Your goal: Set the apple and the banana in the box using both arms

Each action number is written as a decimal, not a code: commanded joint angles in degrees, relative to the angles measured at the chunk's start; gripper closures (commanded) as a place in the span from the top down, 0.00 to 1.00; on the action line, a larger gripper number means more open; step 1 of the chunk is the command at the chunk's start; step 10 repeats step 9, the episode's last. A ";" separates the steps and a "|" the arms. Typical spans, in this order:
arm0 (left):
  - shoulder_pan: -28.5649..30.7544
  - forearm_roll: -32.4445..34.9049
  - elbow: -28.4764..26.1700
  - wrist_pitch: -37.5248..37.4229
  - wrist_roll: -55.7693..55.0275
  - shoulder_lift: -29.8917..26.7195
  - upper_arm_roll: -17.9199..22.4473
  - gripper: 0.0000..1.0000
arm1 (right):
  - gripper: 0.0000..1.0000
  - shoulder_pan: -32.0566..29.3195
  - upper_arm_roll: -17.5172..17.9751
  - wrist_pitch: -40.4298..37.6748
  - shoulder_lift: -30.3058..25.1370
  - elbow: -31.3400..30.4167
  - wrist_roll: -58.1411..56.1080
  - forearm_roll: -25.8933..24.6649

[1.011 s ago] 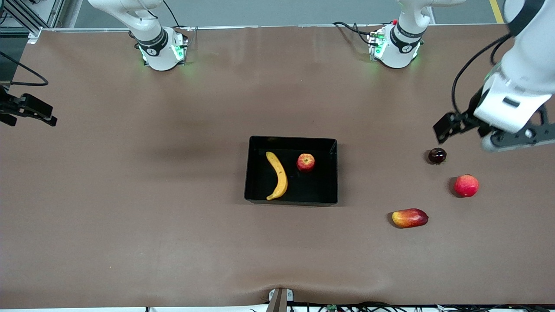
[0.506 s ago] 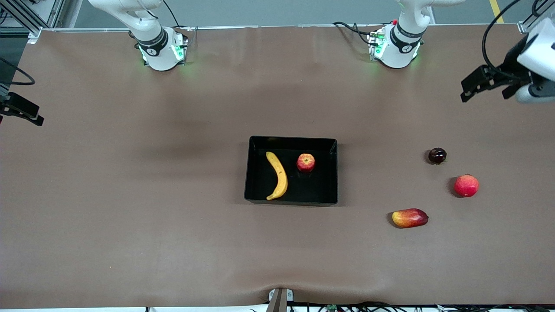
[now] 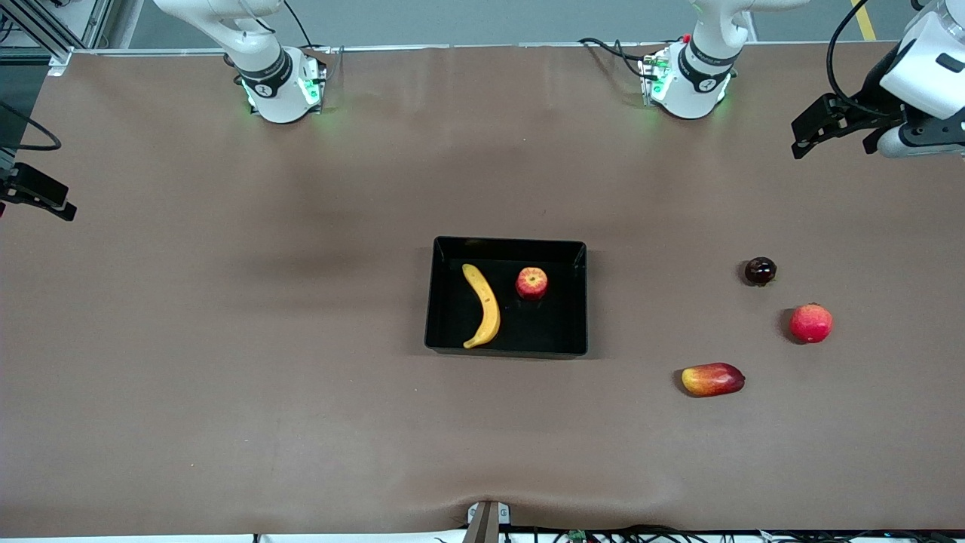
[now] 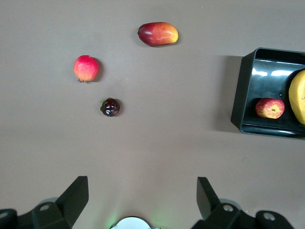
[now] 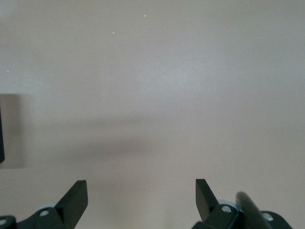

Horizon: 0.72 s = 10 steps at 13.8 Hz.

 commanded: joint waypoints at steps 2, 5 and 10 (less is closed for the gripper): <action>0.53 -0.10 0.02 0.00 -0.32 -0.28 -0.06 1.00 | 1.00 -0.56 0.59 0.58 -0.40 -0.65 -0.09 -0.27; 1.76 -0.19 1.78 0.00 -0.07 0.77 0.20 1.00 | 1.00 -0.64 0.59 0.58 -0.40 -0.57 -0.09 -0.27; 2.11 -0.02 2.22 -0.09 0.46 1.39 0.20 1.00 | 1.00 -0.56 0.59 0.49 -0.40 -0.56 -0.09 -0.27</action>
